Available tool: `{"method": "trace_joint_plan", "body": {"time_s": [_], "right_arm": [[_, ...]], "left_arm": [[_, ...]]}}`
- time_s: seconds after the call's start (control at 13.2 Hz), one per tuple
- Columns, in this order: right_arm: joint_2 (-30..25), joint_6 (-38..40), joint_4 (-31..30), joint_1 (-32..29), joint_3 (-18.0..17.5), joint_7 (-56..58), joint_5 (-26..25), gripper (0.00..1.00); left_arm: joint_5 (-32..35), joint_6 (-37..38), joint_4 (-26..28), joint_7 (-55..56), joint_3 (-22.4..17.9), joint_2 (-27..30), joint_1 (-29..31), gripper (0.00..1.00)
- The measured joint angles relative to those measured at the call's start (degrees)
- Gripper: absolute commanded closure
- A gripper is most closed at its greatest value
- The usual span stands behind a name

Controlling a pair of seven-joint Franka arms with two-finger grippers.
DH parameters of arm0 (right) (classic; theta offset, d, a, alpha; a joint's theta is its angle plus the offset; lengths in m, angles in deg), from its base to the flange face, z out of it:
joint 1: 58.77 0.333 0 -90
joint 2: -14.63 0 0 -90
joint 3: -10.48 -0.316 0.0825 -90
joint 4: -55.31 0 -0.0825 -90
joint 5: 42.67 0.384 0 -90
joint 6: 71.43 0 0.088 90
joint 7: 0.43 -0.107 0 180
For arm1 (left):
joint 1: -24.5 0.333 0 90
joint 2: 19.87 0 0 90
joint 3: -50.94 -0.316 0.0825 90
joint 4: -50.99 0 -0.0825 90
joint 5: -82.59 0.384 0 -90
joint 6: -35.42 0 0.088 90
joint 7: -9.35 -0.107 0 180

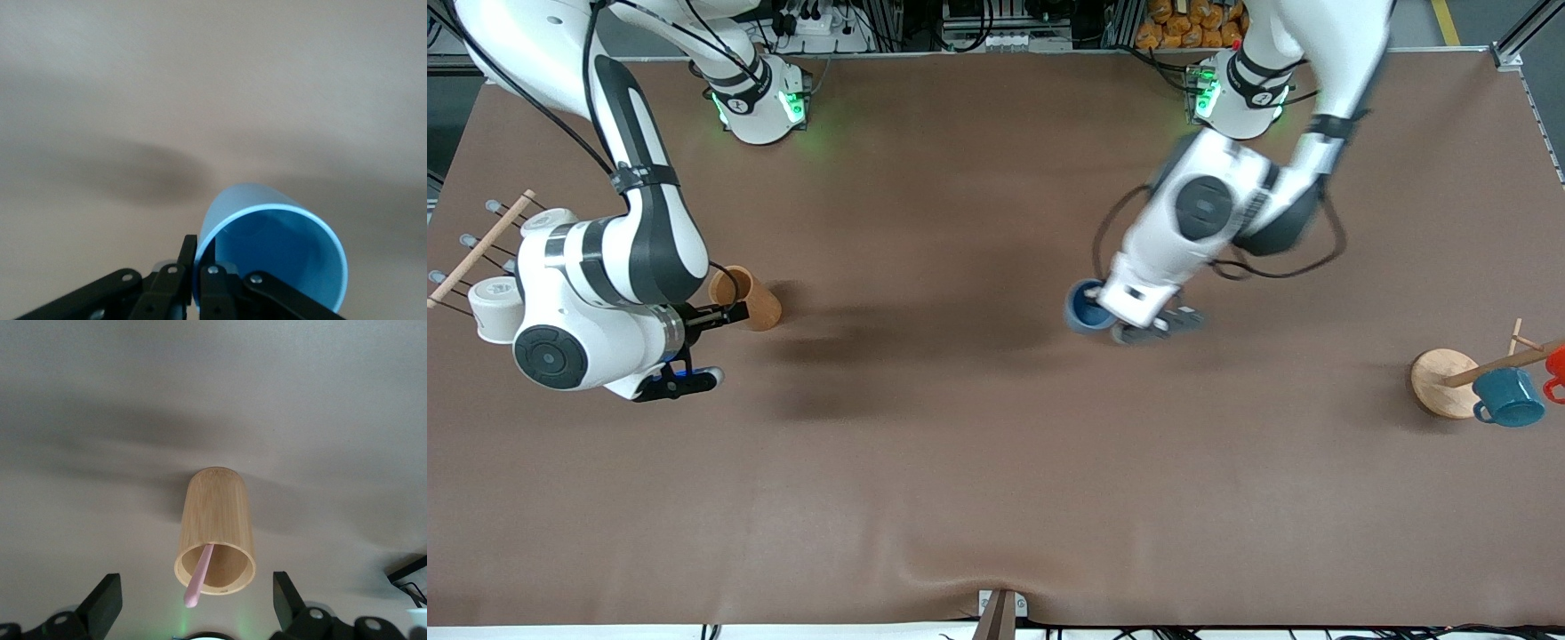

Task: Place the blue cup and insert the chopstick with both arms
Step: 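Carry the blue cup to mid-table while the right gripper lifts the chopstick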

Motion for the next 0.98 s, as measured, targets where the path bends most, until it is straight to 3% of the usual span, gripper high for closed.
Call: {"method": "trace_joint_plan", "body": {"time_s": [0.08,0.23,0.3,0.38,0.45,0.53,0.6,0.68,0.75,0.98], "right_arm": [[0.0,0.0,-0.3,0.0,0.0,0.0,0.0,0.00],[0.2,0.0,-0.7,0.0,0.0,0.0,0.0,0.42],[0.3,0.0,-0.8,0.0,0.0,0.0,0.0,0.70],[0.3,0.1,-0.8,0.0,0.0,0.0,0.0,0.91],[0.3,0.2,-0.8,0.0,0.0,0.0,0.0,1.00],[0.3,0.4,-0.8,0.0,0.0,0.0,0.0,1.00],[0.3,0.5,-0.9,0.0,0.0,0.0,0.0,1.00],[0.3,0.7,-0.9,0.0,0.0,0.0,0.0,1.00],[0.3,1.0,-0.9,0.1,0.0,0.0,0.0,1.00],[0.3,1.5,-0.9,0.2,0.0,0.0,0.0,1.00]], "left_arm": [[0.1,-1.2,0.0,3.3,-0.1,-1.0,-2.4,1.00],[1.9,-5.1,0.0,9.7,-0.2,-4.1,-5.6,0.99],[3.1,-6.9,-0.1,13.2,-0.2,-5.8,-7.0,0.92],[4.2,-8.2,-0.7,16.9,-0.3,-7.4,-8.4,0.86],[5.6,-8.7,-1.9,20.7,-0.3,-9.1,-9.9,0.80],[7.1,-8.8,-3.4,24.1,-0.3,-10.8,-11.4,0.71],[8.7,-8.8,-4.6,26.9,-0.3,-12.0,-12.7,0.45],[10.0,-8.8,-5.6,29.1,-0.3,-13.0,-13.6,0.04],[10.7,-8.8,-6.1,30.4,-0.4,-13.7,-14.0,0.00],[10.8,-8.8,-7.1,30.9,-0.7,-13.9,-13.8,0.00]]}}
